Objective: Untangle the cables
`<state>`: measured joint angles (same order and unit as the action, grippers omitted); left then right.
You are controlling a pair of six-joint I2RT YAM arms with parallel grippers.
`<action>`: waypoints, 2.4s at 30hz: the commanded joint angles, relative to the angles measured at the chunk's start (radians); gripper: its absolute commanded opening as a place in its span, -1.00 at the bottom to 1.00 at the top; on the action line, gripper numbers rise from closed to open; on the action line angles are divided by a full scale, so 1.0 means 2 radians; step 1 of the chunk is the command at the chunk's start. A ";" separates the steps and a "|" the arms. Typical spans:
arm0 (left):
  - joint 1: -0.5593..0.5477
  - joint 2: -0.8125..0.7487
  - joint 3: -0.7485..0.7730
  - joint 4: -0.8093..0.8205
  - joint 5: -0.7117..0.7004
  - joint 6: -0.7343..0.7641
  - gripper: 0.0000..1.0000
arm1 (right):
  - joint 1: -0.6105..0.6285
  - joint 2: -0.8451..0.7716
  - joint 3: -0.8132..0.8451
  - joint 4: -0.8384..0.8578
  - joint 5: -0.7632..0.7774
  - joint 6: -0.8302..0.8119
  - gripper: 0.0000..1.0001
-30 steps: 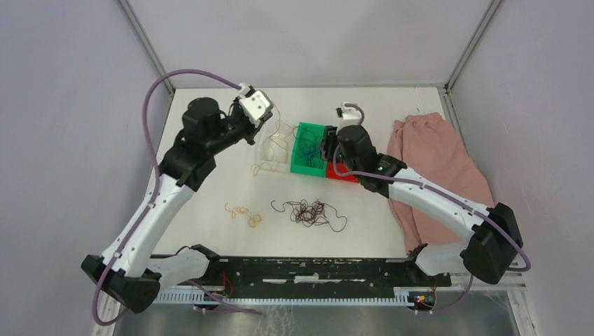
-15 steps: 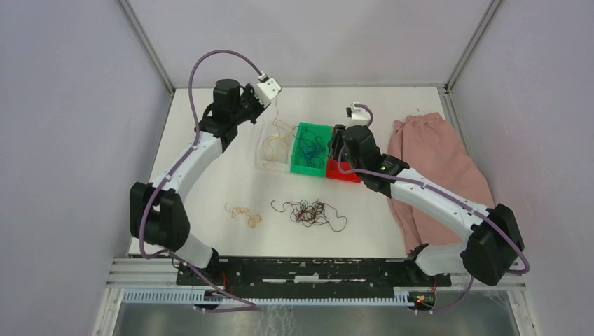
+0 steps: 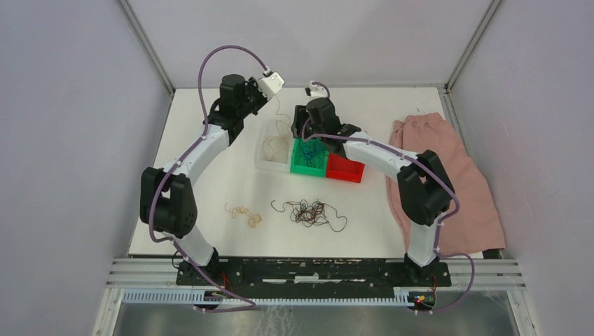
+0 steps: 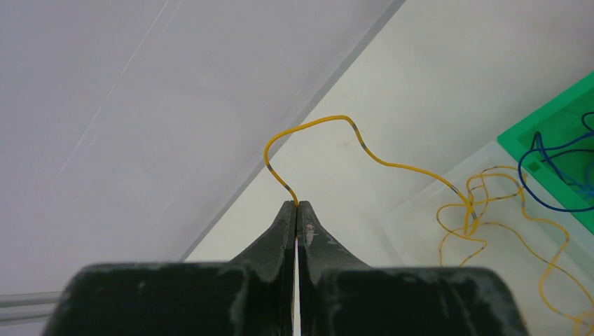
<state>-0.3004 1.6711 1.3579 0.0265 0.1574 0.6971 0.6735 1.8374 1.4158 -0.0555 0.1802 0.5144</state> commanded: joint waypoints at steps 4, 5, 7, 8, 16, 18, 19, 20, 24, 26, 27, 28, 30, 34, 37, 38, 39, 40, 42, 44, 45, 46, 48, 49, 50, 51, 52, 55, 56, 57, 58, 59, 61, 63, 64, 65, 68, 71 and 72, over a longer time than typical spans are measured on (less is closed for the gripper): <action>-0.002 0.003 0.013 0.028 -0.028 0.038 -0.94 | -0.013 0.084 0.054 0.011 -0.018 -0.005 -0.08; -0.001 0.003 0.012 0.027 -0.032 0.041 -0.94 | -0.018 0.085 0.047 0.016 -0.017 0.000 -0.18; -0.002 0.003 0.010 0.026 -0.037 0.043 -0.94 | -0.022 0.081 0.028 0.025 -0.019 0.007 -0.31; -0.002 0.003 0.007 0.025 -0.040 0.045 -0.94 | -0.023 0.080 0.019 0.028 -0.019 0.009 -0.36; -0.004 0.002 -0.005 0.022 -0.041 0.055 -0.94 | -0.028 0.084 -0.008 0.022 -0.003 0.010 -0.79; -0.005 0.004 -0.004 0.022 -0.042 0.055 -0.94 | -0.029 0.080 -0.015 0.022 -0.006 0.012 -0.80; -0.006 0.005 -0.004 0.021 -0.041 0.057 -0.94 | -0.029 0.074 -0.023 0.027 -0.011 0.013 -0.79; -0.007 0.005 -0.005 0.020 -0.042 0.058 -0.94 | -0.029 0.065 -0.033 0.036 -0.015 0.014 -0.75; -0.007 0.006 -0.018 0.019 -0.042 0.078 -0.94 | -0.031 0.031 -0.061 0.055 -0.031 0.015 -0.48; -0.008 0.005 -0.029 0.022 -0.044 0.088 -0.94 | -0.032 0.021 -0.076 0.057 -0.026 0.018 -0.49; -0.008 0.004 -0.033 0.023 -0.045 0.092 -0.94 | -0.033 0.018 -0.079 0.057 -0.025 0.020 -0.52; -0.007 0.004 -0.036 0.024 -0.047 0.097 -0.94 | -0.034 0.016 -0.082 0.057 -0.025 0.022 -0.53; -0.008 0.004 -0.038 0.024 -0.050 0.103 -0.94 | -0.036 0.013 -0.090 0.061 -0.033 0.023 -0.48; -0.008 0.004 -0.039 0.024 -0.054 0.110 -0.94 | -0.038 -0.003 -0.118 0.100 -0.068 0.030 -0.20; -0.007 0.004 -0.039 0.025 -0.060 0.117 -0.94 | -0.047 -0.013 -0.130 0.109 -0.078 0.049 -0.19; -0.007 0.003 -0.039 0.025 -0.060 0.118 -0.94 | -0.049 -0.014 -0.131 0.109 -0.078 0.052 -0.24; -0.007 0.001 -0.039 0.025 -0.059 0.120 -0.94 | -0.049 -0.012 -0.130 0.106 -0.077 0.053 -0.31; -0.007 -0.002 -0.040 0.023 -0.054 0.120 -0.94 | -0.049 -0.007 -0.125 0.100 -0.077 0.053 -0.40; -0.009 -0.010 -0.044 0.022 -0.045 0.120 -0.94 | -0.049 0.009 -0.107 0.071 -0.076 0.057 -0.58; -0.015 -0.020 -0.052 0.023 -0.042 0.126 -0.94 | -0.049 0.014 -0.096 0.054 -0.080 0.060 -0.65; -0.018 -0.023 -0.055 0.023 -0.041 0.130 -0.94 | -0.049 0.010 -0.103 0.063 -0.086 0.061 -0.61; -0.019 -0.027 -0.060 0.023 -0.040 0.137 -0.94 | -0.049 0.002 -0.115 0.080 -0.092 0.062 -0.52; -0.024 -0.035 -0.072 0.029 -0.039 0.149 -0.94 | -0.049 -0.012 -0.138 0.113 -0.108 0.065 -0.37; -0.027 -0.038 -0.077 0.031 -0.037 0.152 -0.94 | -0.050 -0.013 -0.141 0.124 -0.119 0.068 -0.36; -0.030 -0.042 -0.080 0.031 -0.033 0.150 -0.94 | -0.049 -0.009 -0.137 0.127 -0.128 0.070 -0.37; -0.034 -0.045 -0.081 0.030 -0.028 0.141 -0.94 | -0.049 -0.002 -0.129 0.123 -0.137 0.076 -0.46; -0.038 -0.047 -0.077 0.023 -0.020 0.129 -0.94 | -0.049 0.007 -0.121 0.120 -0.145 0.081 -0.55; -0.053 -0.051 -0.056 -0.010 -0.003 0.067 -0.94 | -0.049 0.036 -0.109 0.142 -0.166 0.105 -0.64; -0.057 -0.050 -0.048 -0.021 0.001 0.039 -0.94 | -0.049 0.043 -0.109 0.154 -0.171 0.114 -0.64; -0.062 -0.047 -0.039 -0.033 0.006 0.001 -0.94 | -0.049 0.048 -0.111 0.165 -0.174 0.122 -0.65; -0.068 -0.044 -0.031 -0.045 0.007 -0.021 -0.94 | -0.049 0.052 -0.112 0.175 -0.176 0.129 -0.66; -0.074 -0.040 -0.026 -0.054 0.006 -0.040 -0.94 | -0.049 0.055 -0.113 0.182 -0.175 0.133 -0.68; -0.085 -0.033 -0.024 -0.062 0.000 -0.065 -0.94 | -0.049 0.058 -0.112 0.190 -0.172 0.139 -0.70; -0.094 -0.026 -0.026 -0.066 -0.006 -0.084 -0.94 | -0.049 0.058 -0.112 0.191 -0.167 0.138 -0.71; -0.095 -0.022 -0.028 -0.066 -0.011 -0.091 -0.94 | -0.049 0.057 -0.113 0.191 -0.163 0.138 -0.71; -0.096 -0.018 -0.031 -0.065 -0.017 -0.099 -0.94 | -0.049 0.055 -0.114 0.191 -0.159 0.138 -0.72; -0.094 -0.008 -0.045 -0.048 -0.031 -0.128 -0.94 | -0.049 0.052 -0.115 0.194 -0.154 0.138 -0.73; -0.085 -0.004 -0.053 -0.033 -0.003 -0.179 -0.94 | -0.049 0.056 -0.114 0.197 -0.157 0.144 -0.73; -0.083 -0.001 -0.050 -0.031 0.005 -0.194 -0.94 | -0.049 0.056 -0.115 0.198 -0.155 0.145 -0.74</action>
<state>-0.4885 1.6497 1.2625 -0.0856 0.1291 0.4965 0.5724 1.9339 1.1721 0.2989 -0.1455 0.7868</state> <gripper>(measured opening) 0.043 0.135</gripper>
